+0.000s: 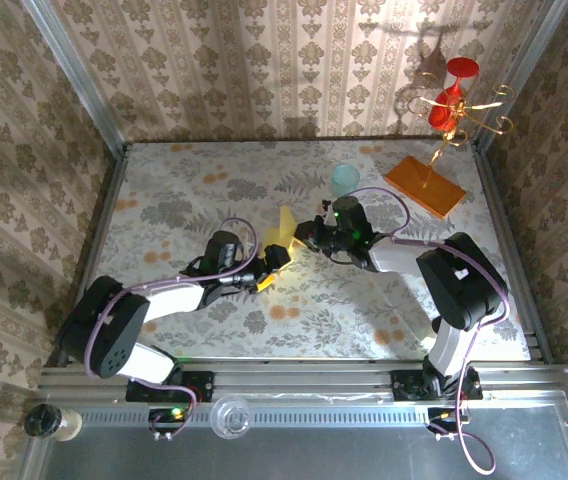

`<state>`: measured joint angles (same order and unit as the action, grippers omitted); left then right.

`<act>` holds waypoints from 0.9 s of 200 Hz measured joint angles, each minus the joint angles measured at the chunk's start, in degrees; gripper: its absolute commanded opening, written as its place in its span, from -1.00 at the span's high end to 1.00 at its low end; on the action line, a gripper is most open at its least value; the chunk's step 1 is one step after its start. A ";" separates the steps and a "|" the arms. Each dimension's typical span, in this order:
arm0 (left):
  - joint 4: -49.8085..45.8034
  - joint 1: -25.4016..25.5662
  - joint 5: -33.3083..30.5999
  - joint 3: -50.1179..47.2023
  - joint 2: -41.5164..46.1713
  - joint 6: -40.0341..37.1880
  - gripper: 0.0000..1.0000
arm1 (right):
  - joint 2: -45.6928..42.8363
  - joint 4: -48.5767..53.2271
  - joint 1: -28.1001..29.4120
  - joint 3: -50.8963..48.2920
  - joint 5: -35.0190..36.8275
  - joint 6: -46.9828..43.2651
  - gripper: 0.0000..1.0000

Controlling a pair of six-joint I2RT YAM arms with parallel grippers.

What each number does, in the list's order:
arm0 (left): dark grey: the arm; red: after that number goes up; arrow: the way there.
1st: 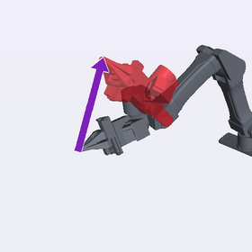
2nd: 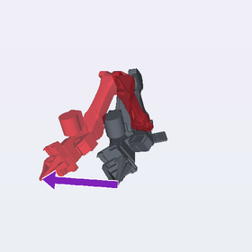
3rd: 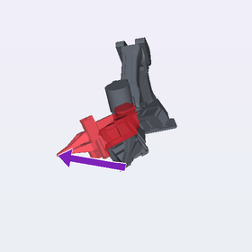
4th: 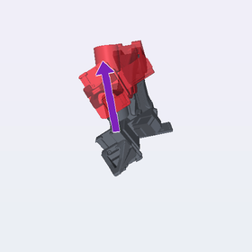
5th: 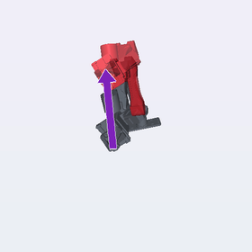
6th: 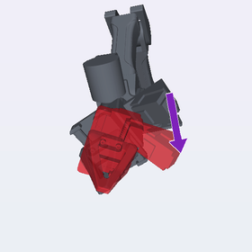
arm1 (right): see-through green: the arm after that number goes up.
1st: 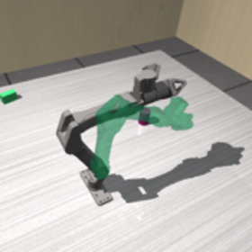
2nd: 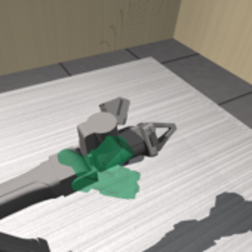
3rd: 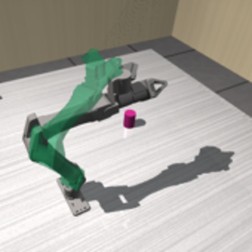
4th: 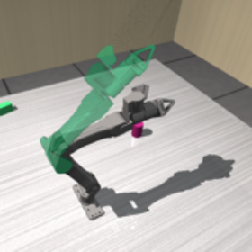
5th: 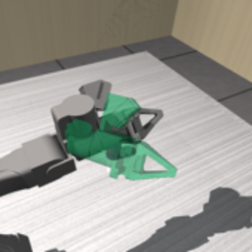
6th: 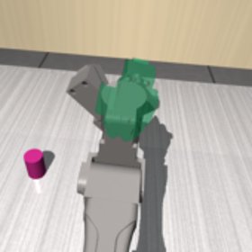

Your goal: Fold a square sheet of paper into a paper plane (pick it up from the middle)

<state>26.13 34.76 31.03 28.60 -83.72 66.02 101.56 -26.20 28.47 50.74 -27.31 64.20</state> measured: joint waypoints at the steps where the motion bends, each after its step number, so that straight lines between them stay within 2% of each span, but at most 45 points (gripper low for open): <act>1: 0.24 0.04 0.00 -0.04 -0.17 0.11 -1.00 | 0.00 -0.02 0.00 -0.02 0.00 0.04 0.84; 103: 20.00 0.52 -0.85 -2.69 -9.22 6.67 -0.40 | 0.72 -0.61 -0.02 -0.74 -1.51 2.08 0.83; 127: 23.34 0.50 -0.83 -2.71 -11.63 7.58 -0.30 | 1.33 -0.66 -0.15 -1.31 -1.64 2.27 0.83; 180: 27.82 0.50 -0.85 -2.71 -13.75 9.07 0.07 | 1.84 -0.66 -0.59 -2.34 -1.66 2.73 0.79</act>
<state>53.95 35.27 30.17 25.89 -97.47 75.09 103.39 -26.85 27.88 48.40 -28.97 66.94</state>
